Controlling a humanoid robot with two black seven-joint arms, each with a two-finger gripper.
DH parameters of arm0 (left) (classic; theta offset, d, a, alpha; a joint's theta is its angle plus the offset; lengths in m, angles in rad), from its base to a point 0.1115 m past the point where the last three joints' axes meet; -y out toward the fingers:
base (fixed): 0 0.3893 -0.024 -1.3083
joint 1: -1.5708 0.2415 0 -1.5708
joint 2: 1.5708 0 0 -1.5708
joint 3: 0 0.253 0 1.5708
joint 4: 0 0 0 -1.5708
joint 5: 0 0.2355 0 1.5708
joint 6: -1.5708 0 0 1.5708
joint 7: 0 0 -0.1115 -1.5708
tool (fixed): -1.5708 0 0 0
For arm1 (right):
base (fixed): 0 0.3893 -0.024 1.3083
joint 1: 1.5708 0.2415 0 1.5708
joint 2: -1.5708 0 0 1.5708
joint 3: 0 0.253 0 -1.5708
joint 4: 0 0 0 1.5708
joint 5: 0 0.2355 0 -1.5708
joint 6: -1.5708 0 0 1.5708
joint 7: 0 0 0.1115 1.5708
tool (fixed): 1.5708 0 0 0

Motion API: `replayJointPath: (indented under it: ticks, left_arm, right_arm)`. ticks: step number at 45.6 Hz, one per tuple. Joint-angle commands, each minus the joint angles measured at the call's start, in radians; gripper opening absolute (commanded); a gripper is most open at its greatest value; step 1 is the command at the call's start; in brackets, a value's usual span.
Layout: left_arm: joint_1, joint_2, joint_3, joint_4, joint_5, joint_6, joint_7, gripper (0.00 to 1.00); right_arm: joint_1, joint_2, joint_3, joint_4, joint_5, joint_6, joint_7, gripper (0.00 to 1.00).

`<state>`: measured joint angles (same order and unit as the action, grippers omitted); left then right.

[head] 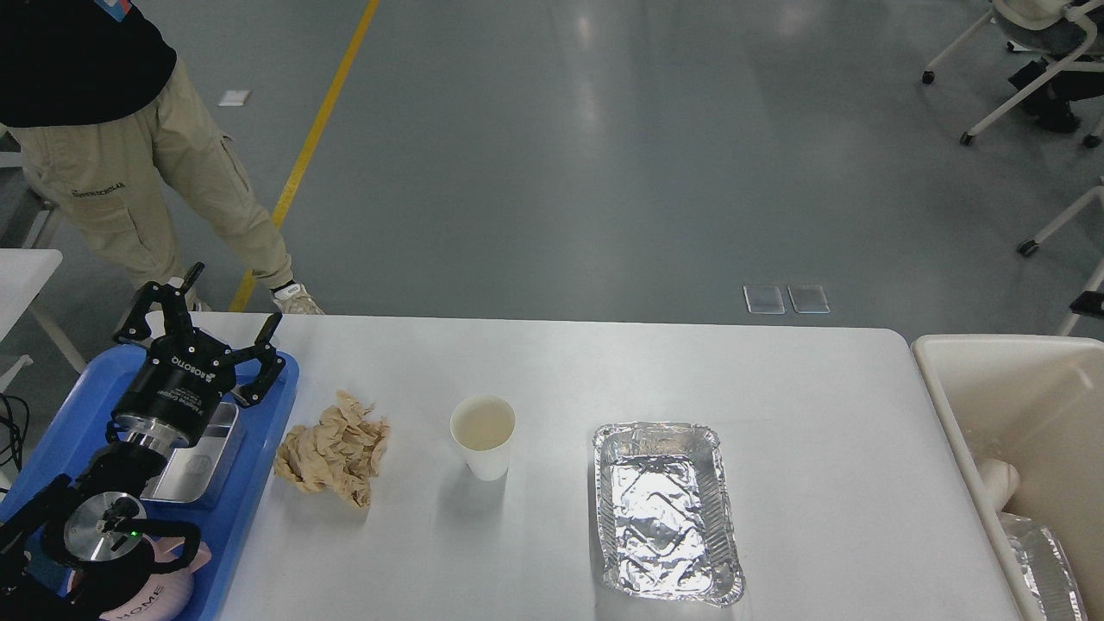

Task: Tidy desktop

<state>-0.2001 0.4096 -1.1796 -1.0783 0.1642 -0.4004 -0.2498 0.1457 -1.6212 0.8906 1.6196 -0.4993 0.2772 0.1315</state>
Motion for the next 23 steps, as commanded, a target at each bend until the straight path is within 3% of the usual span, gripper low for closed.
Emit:
replayJointPath:
  ticks: [1, 9, 23]
  left_arm:
    - [0.002, 0.000, 0.000, 0.000, 0.000, 0.005, 0.000, 0.97]
    - [0.002, 0.005, -0.002, 0.000, 0.000, 0.009, 0.000, 0.97]
    - [0.005, 0.011, -0.009, 0.001, 0.000, 0.003, 0.000, 0.97]
  right_arm:
    - [-0.002, 0.020, -0.004, 0.005, 0.030, -0.004, 0.000, 1.00]
    - [0.000, 0.024, -0.061, 0.016, 0.171, -0.033, -0.001, 1.00]
    - [0.000, 0.021, -0.068, 0.057, 0.165, -0.018, -0.023, 1.00]
